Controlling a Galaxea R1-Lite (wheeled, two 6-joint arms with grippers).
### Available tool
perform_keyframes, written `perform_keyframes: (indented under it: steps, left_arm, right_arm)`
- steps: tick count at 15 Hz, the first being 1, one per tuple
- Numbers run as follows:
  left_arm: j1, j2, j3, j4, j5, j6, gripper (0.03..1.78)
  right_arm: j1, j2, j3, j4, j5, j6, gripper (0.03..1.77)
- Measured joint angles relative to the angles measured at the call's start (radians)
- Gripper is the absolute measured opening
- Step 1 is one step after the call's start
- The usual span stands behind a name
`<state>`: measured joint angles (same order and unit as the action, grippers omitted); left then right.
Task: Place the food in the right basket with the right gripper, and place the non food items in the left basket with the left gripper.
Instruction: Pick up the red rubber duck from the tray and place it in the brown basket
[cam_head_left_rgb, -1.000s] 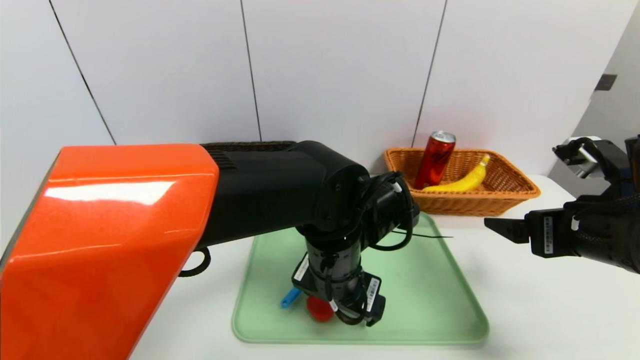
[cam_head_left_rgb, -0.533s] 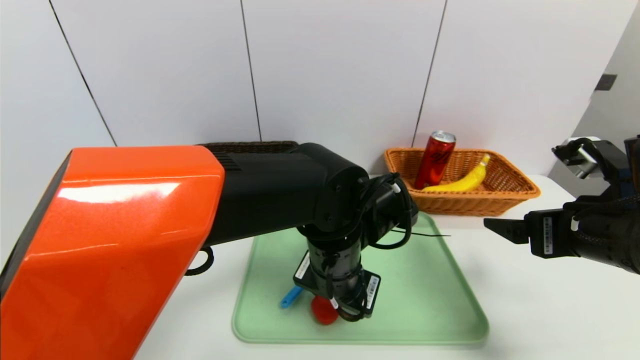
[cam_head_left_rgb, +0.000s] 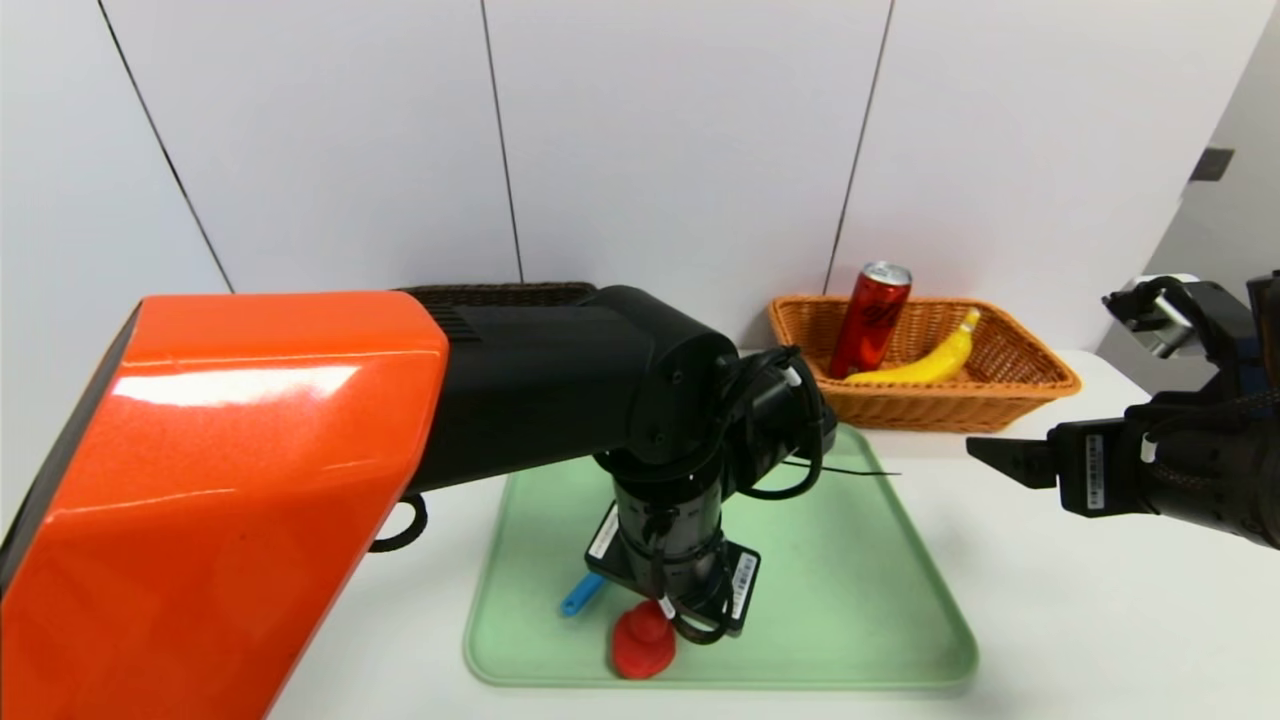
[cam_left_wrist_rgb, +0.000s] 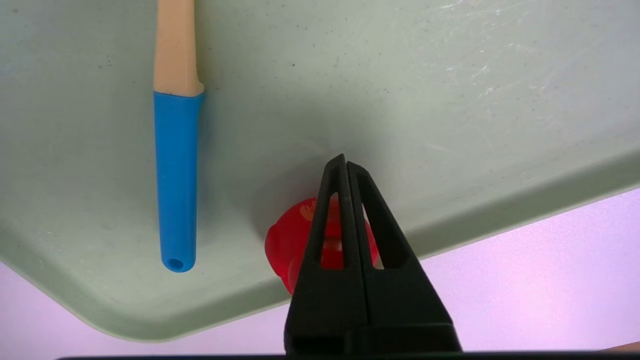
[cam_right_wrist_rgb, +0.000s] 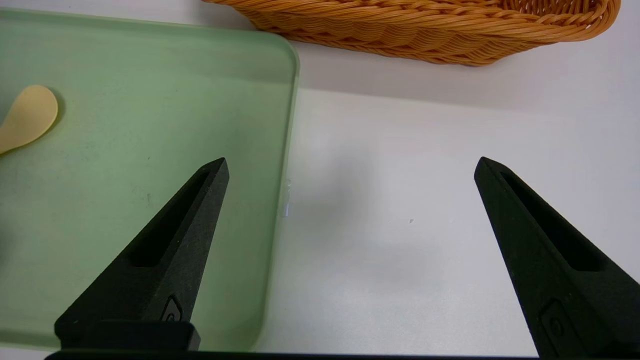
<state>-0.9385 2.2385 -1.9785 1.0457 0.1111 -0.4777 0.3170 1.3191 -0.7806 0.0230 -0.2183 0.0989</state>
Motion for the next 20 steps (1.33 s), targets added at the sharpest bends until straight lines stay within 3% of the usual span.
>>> perform_keyframes:
  steps: [6,10,15,20]
  left_arm:
    - [0.0,-0.005,0.0,-0.01,0.004,0.001,0.04]
    - [-0.002,-0.021,0.0,-0.085,0.034,0.027,0.04]
    - [-0.013,-0.049,-0.006,-0.089,0.066,0.053,0.82]
    - [-0.045,-0.092,-0.007,0.026,0.111,-0.002,1.24]
  right_arm:
    - [0.0,0.0,0.001,0.0,0.0,0.0,1.69]
    - [0.0,0.0,0.013,0.0,0.0,0.0,1.69]
    - [0.0,-0.002,0.015,0.0,-0.001,0.0,1.69]
    - [0.001,-0.001,0.016,-0.001,-0.001,-0.001,1.69]
